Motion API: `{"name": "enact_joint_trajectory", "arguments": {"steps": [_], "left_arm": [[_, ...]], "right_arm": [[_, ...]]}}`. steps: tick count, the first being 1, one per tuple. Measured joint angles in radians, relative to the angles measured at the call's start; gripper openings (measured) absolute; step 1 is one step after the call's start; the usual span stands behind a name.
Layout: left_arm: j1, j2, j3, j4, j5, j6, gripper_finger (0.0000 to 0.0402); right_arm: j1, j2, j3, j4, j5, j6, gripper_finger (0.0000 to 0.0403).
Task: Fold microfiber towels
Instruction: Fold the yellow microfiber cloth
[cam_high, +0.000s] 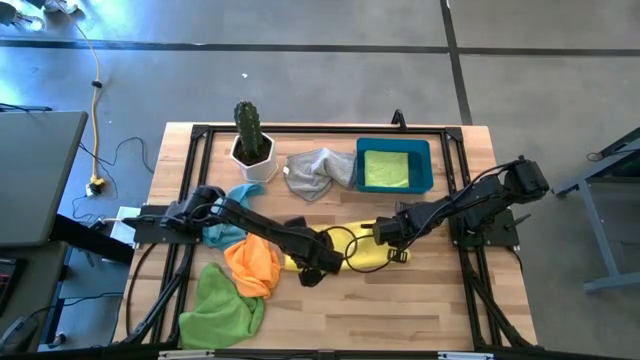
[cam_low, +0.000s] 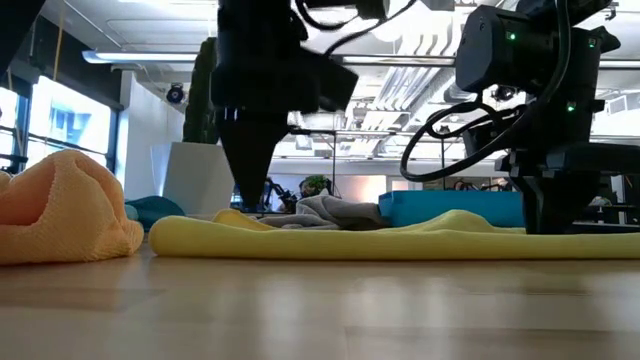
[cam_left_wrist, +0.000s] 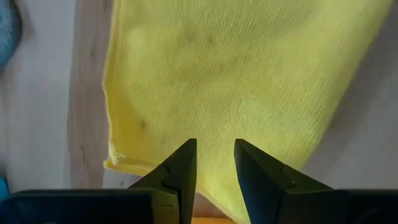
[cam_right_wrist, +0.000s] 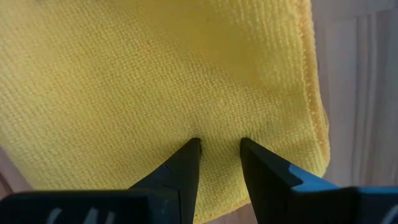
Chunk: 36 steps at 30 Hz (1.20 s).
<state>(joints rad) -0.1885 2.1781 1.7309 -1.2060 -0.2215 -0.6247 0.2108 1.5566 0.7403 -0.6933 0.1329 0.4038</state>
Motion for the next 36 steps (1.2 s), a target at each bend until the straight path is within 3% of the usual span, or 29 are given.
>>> {"name": "enact_joint_trajectory", "arguments": {"steps": [17, 28, 36], "left_arm": [[-0.050, 0.082, 0.000, -0.073, -0.028, -0.018, 0.0097], [-0.063, 0.115, -0.002, -0.227, 0.057, -0.072, 0.0093], [-0.076, 0.113, 0.026, -0.233, 0.084, -0.088, 0.0092]], "right_arm": [[0.000, 0.001, -0.002, 0.003, 0.000, -0.002, 0.0114], [0.000, 0.001, -0.002, -0.003, 0.000, -0.003, 0.0114], [0.000, -0.010, 0.001, -0.017, -0.002, -0.003, 0.0114]]}}
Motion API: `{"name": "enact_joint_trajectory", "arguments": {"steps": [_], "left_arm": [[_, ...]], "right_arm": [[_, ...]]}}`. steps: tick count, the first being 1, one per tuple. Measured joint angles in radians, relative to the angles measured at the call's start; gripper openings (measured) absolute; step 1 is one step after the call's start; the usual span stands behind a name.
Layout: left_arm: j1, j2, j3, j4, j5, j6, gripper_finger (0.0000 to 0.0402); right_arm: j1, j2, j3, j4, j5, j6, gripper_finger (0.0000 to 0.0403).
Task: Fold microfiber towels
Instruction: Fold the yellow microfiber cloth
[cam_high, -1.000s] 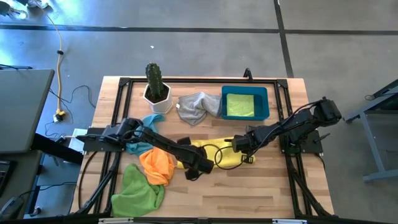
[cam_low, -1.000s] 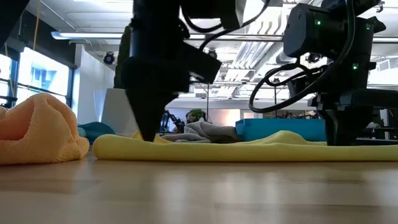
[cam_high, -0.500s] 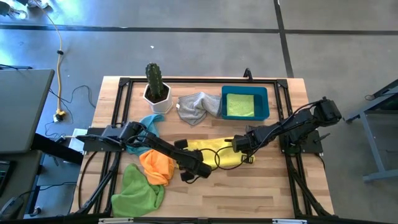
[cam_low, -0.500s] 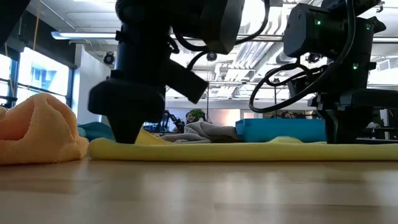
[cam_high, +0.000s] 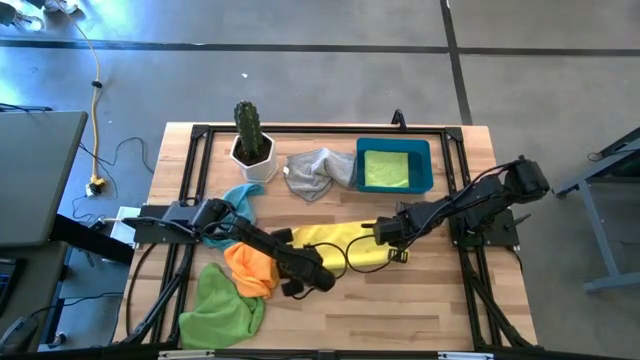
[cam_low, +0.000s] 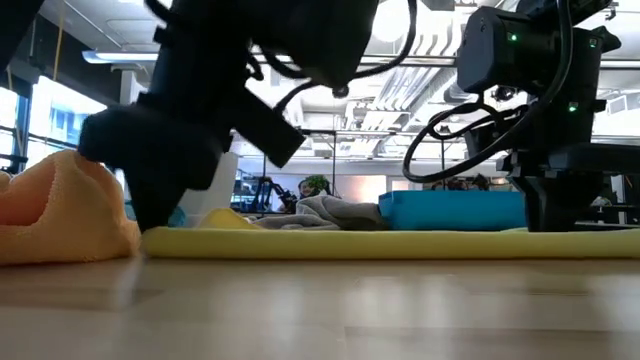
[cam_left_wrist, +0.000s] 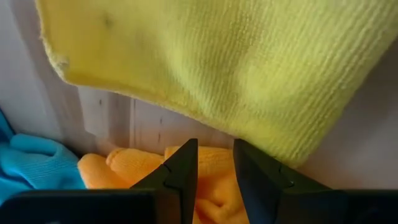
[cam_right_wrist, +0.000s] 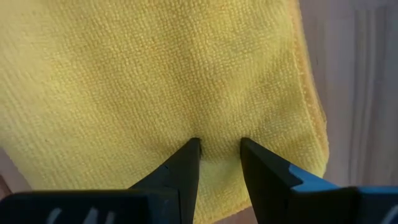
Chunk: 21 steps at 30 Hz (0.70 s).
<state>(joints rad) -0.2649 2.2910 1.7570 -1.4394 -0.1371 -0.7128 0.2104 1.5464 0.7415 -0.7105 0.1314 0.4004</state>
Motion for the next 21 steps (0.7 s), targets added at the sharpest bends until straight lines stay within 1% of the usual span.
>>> {"name": "enact_joint_trajectory", "arguments": {"steps": [4, 7, 10, 13, 21], "left_arm": [[0.006, -0.011, 0.057, -0.023, -0.006, 0.028, 0.0092], [0.012, -0.032, 0.101, -0.024, -0.010, 0.054, 0.0092], [0.016, -0.066, 0.138, -0.015, -0.024, 0.103, 0.0092], [0.024, -0.109, 0.146, 0.013, -0.036, 0.156, 0.0092], [0.029, -0.230, 0.146, 0.014, -0.035, 0.294, 0.0092]], "right_arm": [[0.000, -0.048, 0.029, -0.037, 0.007, -0.001, 0.0114], [0.000, -0.098, 0.045, -0.062, 0.011, 0.028, 0.0114], [0.000, -0.142, 0.043, -0.067, -0.001, 0.162, 0.0114], [0.007, -0.156, 0.029, -0.061, -0.054, 0.304, 0.0114], [0.073, -0.152, -0.070, -0.040, -0.082, 0.442, 0.0114]]}}
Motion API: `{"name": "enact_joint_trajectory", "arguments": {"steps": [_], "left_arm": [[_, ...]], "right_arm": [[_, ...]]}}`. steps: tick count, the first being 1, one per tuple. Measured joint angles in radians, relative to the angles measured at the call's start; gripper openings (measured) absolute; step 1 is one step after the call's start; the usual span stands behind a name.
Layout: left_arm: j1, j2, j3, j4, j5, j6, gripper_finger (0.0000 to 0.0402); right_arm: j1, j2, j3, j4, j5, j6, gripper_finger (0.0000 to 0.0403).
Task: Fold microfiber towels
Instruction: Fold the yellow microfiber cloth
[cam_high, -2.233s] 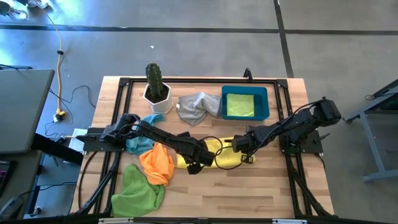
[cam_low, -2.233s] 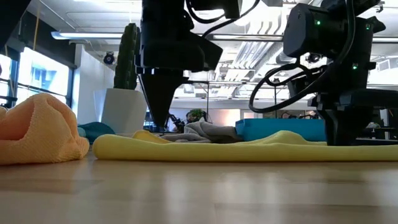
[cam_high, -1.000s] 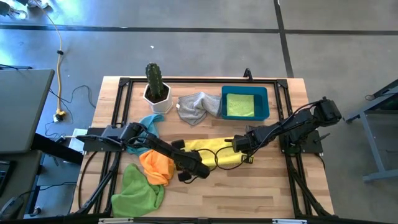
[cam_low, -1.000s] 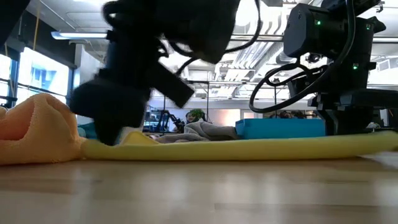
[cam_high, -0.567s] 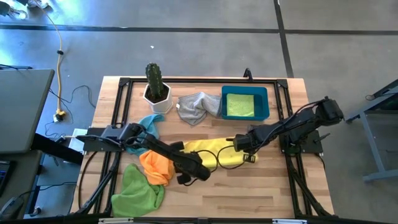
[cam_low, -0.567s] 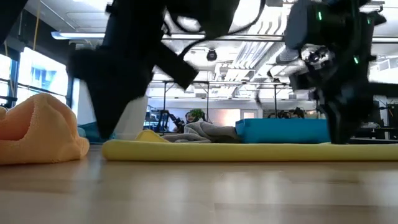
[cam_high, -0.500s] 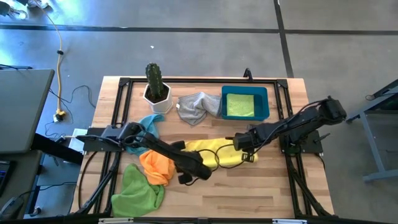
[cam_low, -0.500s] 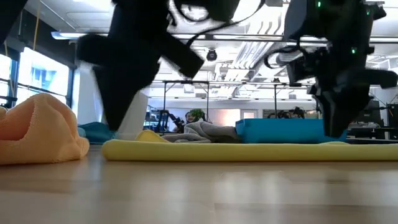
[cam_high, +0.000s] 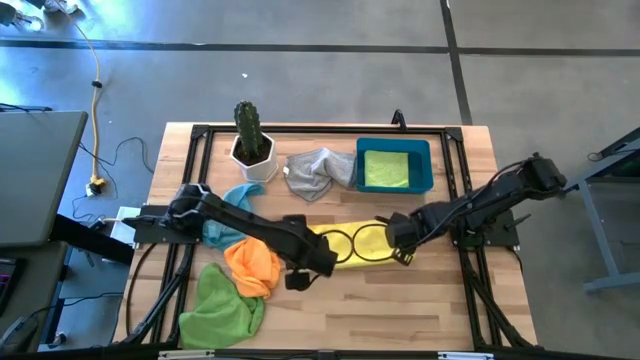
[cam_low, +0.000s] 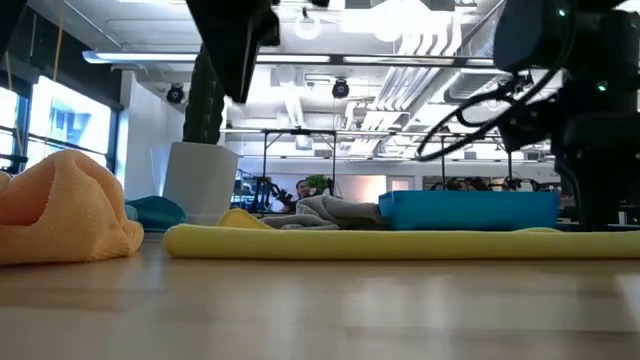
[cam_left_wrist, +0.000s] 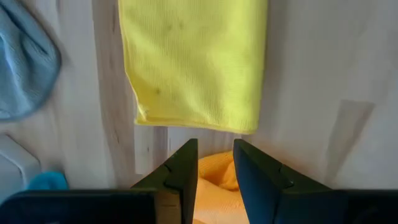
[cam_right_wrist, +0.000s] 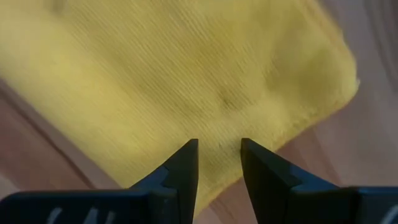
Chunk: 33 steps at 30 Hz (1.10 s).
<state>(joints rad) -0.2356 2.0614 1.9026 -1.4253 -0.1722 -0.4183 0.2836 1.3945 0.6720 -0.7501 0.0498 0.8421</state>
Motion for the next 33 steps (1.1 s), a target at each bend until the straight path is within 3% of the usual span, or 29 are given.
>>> {"name": "enact_joint_trajectory", "arguments": {"steps": [9, 16, 21, 30, 33], "left_arm": [[-0.003, -0.065, -0.010, -0.037, 0.050, 0.056, 0.0092], [-0.009, -0.067, -0.011, -0.130, 0.063, 0.073, 0.0092], [-0.008, -0.067, -0.011, -0.123, 0.063, 0.073, 0.0092], [-0.014, -0.067, -0.011, -0.138, 0.090, 0.071, 0.0092], [-0.032, -0.067, -0.011, -0.147, 0.090, 0.071, 0.0092]], "right_arm": [[0.009, -0.005, -0.082, -0.017, 0.009, 0.052, 0.0114], [-0.007, -0.013, -0.059, -0.231, 0.137, 0.076, 0.0114], [-0.016, -0.013, -0.014, -0.344, 0.142, 0.102, 0.0114], [-0.006, -0.014, 0.089, -0.262, 0.128, 0.114, 0.0114], [-0.006, -0.014, 0.089, -0.127, 0.065, 0.126, 0.0114]]}}
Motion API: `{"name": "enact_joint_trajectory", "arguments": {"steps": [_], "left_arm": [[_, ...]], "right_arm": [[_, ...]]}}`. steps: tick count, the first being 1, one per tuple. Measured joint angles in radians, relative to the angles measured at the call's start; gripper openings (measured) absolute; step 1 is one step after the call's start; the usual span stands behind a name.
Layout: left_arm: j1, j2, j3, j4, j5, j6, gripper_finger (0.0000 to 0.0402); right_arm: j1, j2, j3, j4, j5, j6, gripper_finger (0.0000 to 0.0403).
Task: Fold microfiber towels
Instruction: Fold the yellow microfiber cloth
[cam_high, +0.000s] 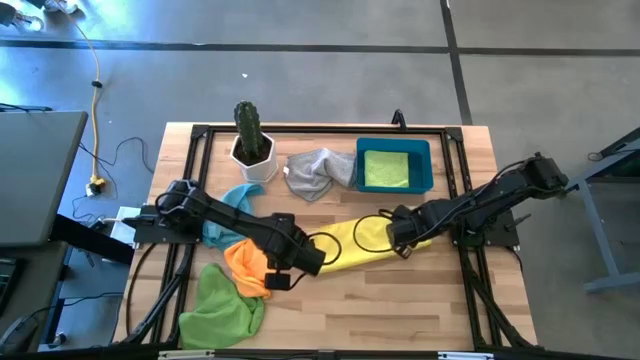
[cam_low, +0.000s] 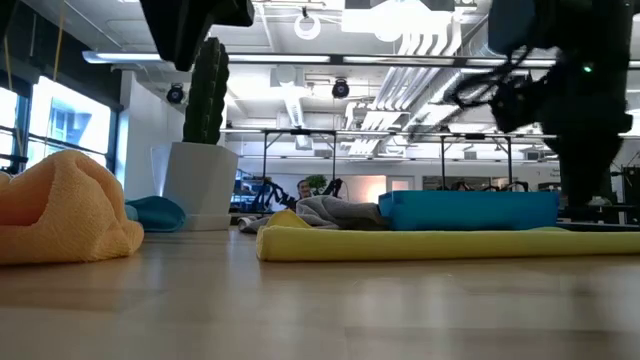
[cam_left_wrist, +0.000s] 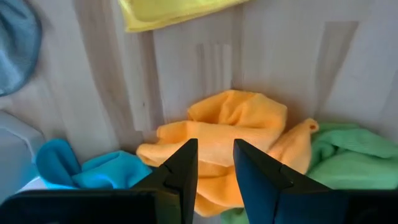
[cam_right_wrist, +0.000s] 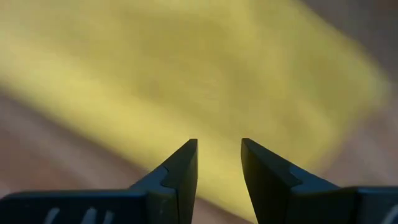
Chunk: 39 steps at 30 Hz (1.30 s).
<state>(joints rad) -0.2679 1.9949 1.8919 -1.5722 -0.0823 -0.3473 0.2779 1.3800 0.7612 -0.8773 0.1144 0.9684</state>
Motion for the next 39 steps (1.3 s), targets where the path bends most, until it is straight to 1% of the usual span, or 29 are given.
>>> {"name": "enact_joint_trajectory", "arguments": {"steps": [2, 4, 6, 9, 12, 17, 22, 25, 31, 35, 39], "left_arm": [[-0.011, 0.000, 0.000, 0.001, 0.008, 0.000, 0.0092], [-0.018, 0.000, 0.000, 0.000, 0.028, -0.001, 0.0092], [-0.024, 0.000, 0.000, 0.001, 0.042, -0.008, 0.0092], [-0.032, 0.000, 0.000, 0.001, 0.049, -0.009, 0.0092], [-0.042, -0.001, 0.000, 0.001, 0.049, -0.036, 0.0092], [-0.060, -0.035, 0.000, 0.001, 0.052, -0.134, 0.0092], [-0.093, -0.112, 0.000, 0.001, 0.049, -0.225, 0.0092], [-0.112, -0.164, 0.000, 0.007, 0.036, -0.270, 0.0092], [-0.140, -0.255, 0.000, 0.012, -0.082, -0.337, 0.0092], [-0.147, -0.296, 0.000, 0.021, -0.119, -0.375, 0.0092], [-0.167, -0.330, 0.000, 0.028, -0.153, -0.368, 0.0092]], "right_arm": [[0.013, 0.000, 0.000, 0.151, -0.014, -0.014, 0.0114], [0.026, 0.000, 0.001, 0.314, -0.007, -0.072, 0.0116], [0.036, 0.000, 0.001, 0.484, 0.005, -0.165, 0.0121], [0.039, 0.016, 0.003, 0.692, 0.019, -0.310, 0.0137], [0.039, 0.054, 0.003, 0.832, 0.059, -0.412, 0.0160], [0.034, 0.142, 0.003, 1.036, 0.074, -0.481, 0.0195], [0.068, 0.236, 0.004, 1.216, 0.075, -0.702, 0.0204], [0.081, 0.290, 0.027, 1.232, 0.073, -0.768, 0.0204], [0.061, 0.396, 0.133, 1.235, 0.076, -0.762, 0.0204], [0.056, 0.480, 0.219, 1.229, 0.068, -0.758, 0.0204], [0.063, 0.550, 0.303, 1.163, 0.067, -0.723, 0.0204]]}}
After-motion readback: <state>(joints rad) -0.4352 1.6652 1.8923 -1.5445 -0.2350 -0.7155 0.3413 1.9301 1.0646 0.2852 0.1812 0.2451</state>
